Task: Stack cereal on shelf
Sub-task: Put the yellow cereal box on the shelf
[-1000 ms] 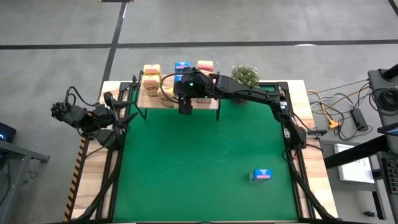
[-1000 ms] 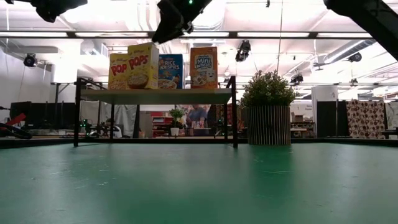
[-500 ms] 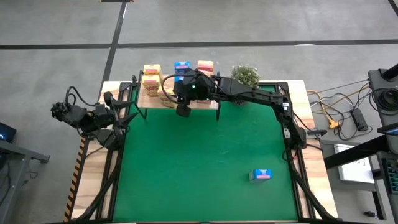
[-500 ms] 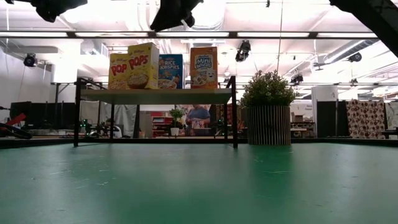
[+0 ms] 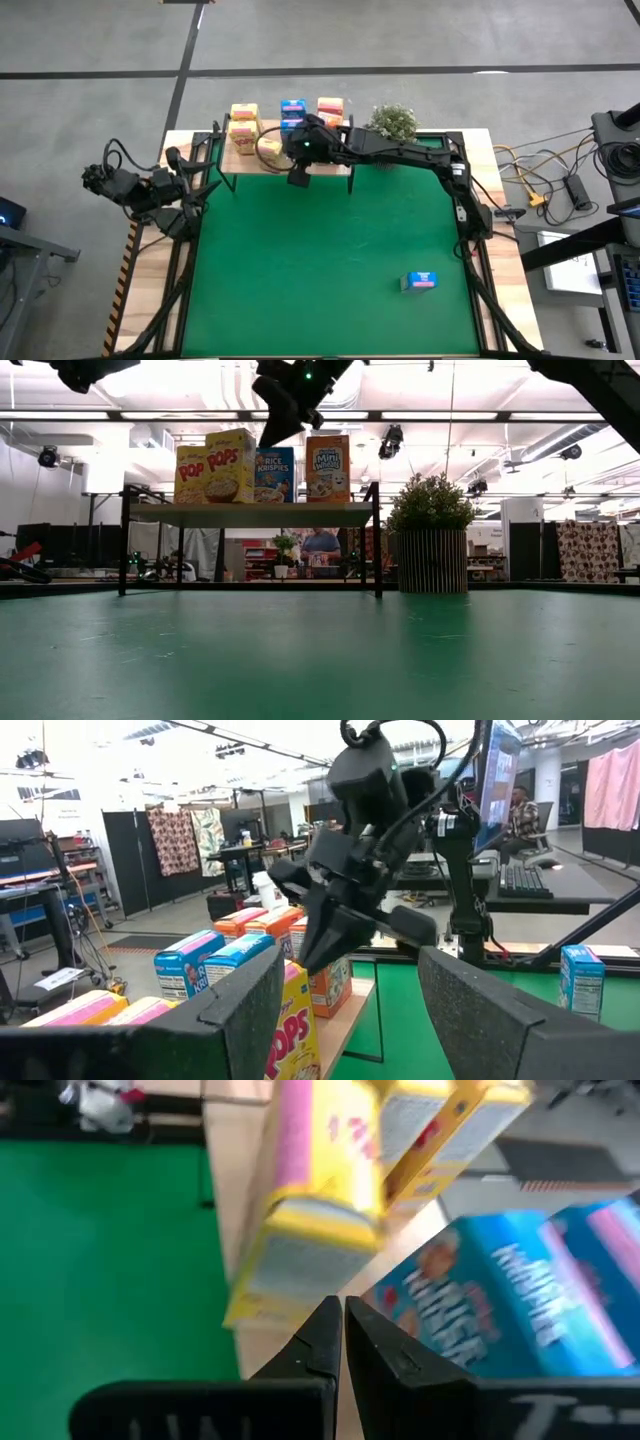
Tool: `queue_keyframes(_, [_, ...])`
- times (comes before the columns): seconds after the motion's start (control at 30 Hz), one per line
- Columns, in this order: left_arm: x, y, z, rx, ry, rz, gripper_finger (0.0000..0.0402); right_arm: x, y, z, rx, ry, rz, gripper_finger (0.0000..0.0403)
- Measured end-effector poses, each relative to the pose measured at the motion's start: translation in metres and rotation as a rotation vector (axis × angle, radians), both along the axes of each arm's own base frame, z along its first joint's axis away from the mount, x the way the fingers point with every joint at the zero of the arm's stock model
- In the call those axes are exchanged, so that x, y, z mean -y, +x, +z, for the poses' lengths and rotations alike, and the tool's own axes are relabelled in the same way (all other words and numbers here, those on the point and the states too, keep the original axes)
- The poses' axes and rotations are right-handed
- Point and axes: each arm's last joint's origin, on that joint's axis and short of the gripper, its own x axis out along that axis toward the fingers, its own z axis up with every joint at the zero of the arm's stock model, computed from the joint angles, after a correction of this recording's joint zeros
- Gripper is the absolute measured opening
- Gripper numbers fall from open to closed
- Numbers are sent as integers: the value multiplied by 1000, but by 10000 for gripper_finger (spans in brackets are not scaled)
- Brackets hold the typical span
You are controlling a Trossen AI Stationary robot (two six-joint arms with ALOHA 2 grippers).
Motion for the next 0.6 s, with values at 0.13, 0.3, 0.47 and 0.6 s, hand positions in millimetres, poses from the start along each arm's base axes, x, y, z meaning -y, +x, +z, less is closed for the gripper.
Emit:
queue_keyframes(0.13, [0, 0, 1, 4, 4, 1, 216, 3, 4, -1, 31, -44, 19, 9])
queue_keyframes(0.3, [0, 0, 1, 6, 13, 3, 216, 3, 11, -6, 100, -85, 39, 9])
queue_keyframes(0.47, [0, 0, 1, 6, 13, 3, 216, 6, 18, -8, 188, -136, 51, 9])
queue_keyframes(0.6, [0, 0, 2, 9, 12, 3, 216, 6, 21, -10, 229, -143, 57, 8])
